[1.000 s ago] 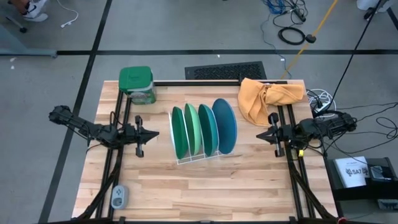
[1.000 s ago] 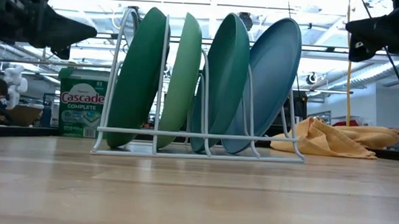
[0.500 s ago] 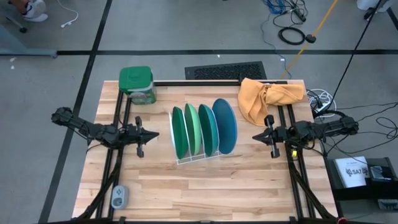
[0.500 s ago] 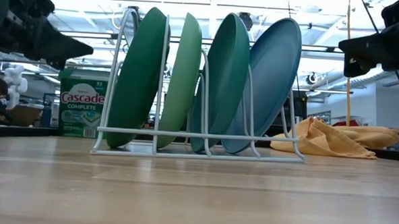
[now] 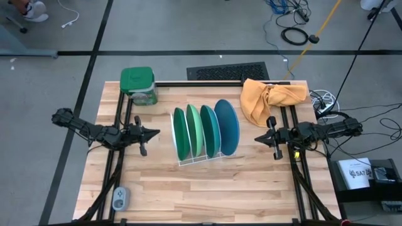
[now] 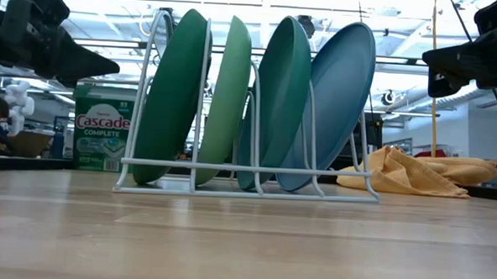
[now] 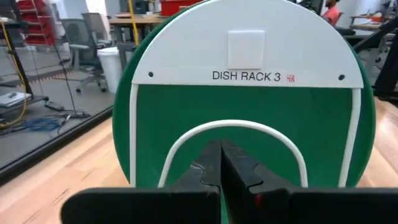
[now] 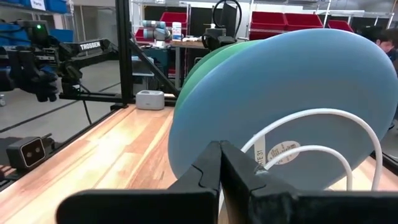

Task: Sort dishes
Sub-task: Return to Home Position

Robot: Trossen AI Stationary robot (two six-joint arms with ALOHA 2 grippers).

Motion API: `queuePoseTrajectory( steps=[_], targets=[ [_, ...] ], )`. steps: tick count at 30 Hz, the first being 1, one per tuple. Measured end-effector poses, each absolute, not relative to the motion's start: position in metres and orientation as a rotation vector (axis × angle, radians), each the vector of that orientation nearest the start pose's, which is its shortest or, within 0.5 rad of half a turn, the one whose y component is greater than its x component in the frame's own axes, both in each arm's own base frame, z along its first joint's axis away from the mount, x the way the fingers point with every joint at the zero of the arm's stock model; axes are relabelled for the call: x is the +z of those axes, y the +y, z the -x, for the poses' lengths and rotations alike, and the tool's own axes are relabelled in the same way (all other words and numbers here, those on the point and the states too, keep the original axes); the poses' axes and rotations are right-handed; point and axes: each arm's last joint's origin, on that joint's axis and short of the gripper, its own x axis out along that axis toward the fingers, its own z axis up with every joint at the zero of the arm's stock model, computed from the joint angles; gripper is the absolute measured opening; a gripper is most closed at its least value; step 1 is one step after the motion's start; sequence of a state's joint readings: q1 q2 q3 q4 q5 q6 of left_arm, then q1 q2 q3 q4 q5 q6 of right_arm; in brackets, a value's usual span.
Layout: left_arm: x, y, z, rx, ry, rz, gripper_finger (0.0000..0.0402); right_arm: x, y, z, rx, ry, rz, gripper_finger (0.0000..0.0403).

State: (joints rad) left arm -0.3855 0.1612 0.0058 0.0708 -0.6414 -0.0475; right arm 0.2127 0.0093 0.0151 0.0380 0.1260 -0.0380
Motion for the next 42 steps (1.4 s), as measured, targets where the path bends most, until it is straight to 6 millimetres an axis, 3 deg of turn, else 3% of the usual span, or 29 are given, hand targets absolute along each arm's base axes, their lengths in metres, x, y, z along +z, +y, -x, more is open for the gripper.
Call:
queuePoseTrajectory(
  steps=[3,9,15,42],
  targets=[
    [0.159,-0.023,-0.101,0.224,0.069,0.007,0.0000,0.172,0.017,-0.096,0.085,-0.045,0.030,0.0001],
    [0.160,-0.031,-0.101,-0.035,0.074,0.069,0.0000,0.171,0.017,-0.096,0.083,-0.044,0.030,0.0007],
    [0.156,-0.034,-0.102,-0.131,0.119,0.062,0.0000,0.171,0.017,-0.096,0.083,-0.043,0.030,0.0008],
    [0.156,-0.034,-0.101,-0.131,0.122,0.059,0.0000,0.171,0.017,-0.096,0.083,-0.043,0.030,0.0009]
  ],
)
